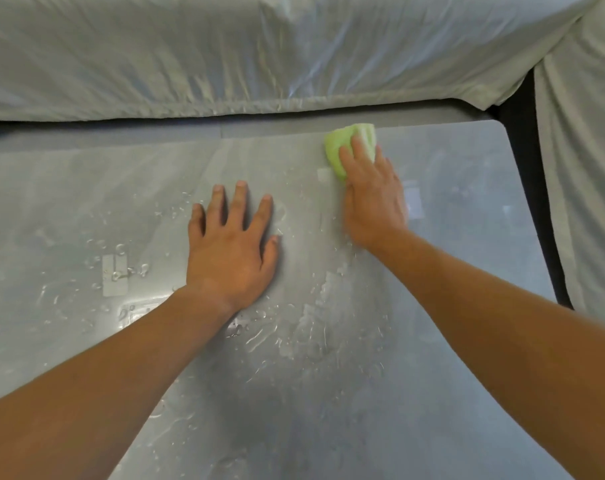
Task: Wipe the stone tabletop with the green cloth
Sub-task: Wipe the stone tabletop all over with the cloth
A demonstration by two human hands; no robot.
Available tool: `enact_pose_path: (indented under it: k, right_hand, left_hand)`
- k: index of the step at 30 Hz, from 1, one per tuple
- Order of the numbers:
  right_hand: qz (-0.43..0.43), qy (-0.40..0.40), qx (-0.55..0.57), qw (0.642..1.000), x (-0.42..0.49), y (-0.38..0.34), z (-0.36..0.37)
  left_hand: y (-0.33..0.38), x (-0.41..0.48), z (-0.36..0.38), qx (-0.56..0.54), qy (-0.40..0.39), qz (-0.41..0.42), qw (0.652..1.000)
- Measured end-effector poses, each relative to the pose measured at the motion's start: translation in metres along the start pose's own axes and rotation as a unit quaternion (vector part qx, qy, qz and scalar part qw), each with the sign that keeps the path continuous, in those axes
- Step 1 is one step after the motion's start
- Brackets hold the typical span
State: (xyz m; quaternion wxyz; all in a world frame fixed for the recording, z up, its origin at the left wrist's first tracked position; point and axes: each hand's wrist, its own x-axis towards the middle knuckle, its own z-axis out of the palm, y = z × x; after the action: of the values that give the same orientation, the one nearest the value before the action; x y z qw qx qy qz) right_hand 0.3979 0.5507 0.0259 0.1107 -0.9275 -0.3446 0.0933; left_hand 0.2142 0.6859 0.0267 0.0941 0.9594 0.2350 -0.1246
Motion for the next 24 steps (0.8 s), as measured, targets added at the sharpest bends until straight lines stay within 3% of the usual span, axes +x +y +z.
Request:
enact_pose_path:
  k: [2, 3, 7, 8, 11, 13, 18, 19, 22, 24]
  right_hand:
    - [-0.124, -0.05, -0.005, 0.991, -0.006, -0.002, 0.002]
    - [-0.146, -0.061, -0.005, 0.987, 0.001, 0.004, -0.001]
    - [-0.019, -0.009, 0.032, 0.999, 0.034, -0.006, -0.004]
    - [-0.028, -0.002, 0.027, 0.999, 0.031, -0.019, 0.002]
    - [-0.206, -0.056, 0.003, 0.977, -0.001, -0.031, 0.014]
    - [-0.255, -0.084, 0.008, 0.963, -0.004, -0.005, 0.003]
    - [-0.042, -0.022, 0.015, 0.999, 0.022, 0.011, -0.011]
    - [-0.061, -0.011, 0.014, 0.998, 0.01, 0.001, -0.005]
    - [-0.245, -0.068, -0.005, 0.967, -0.041, -0.006, 0.006]
    - [-0.297, -0.095, -0.019, 0.95, -0.039, 0.015, -0.001]
  left_hand:
    - [0.0, -0.001, -0.002, 0.001, -0.004, -0.004, 1.0]
    - [0.0, 0.0, -0.003, 0.0, -0.007, -0.005, 1.0]
    - [0.001, -0.001, -0.004, 0.0, -0.007, -0.007, 1.0]
    - [0.002, -0.001, -0.004, 0.001, -0.007, -0.008, 1.0]
    - [0.001, 0.0, -0.004, -0.018, -0.017, -0.007, 1.0]
    - [-0.002, -0.002, -0.005, -0.048, -0.013, -0.01, 0.999]
    - [-0.003, -0.027, 0.003, -0.029, 0.0, -0.064, 0.997]
    - [-0.002, -0.029, 0.005, -0.031, -0.007, -0.07, 0.997]
    - [-0.002, -0.029, 0.007, -0.044, -0.003, -0.077, 0.996]
    - [-0.004, -0.029, 0.007, -0.044, 0.001, -0.071, 0.996]
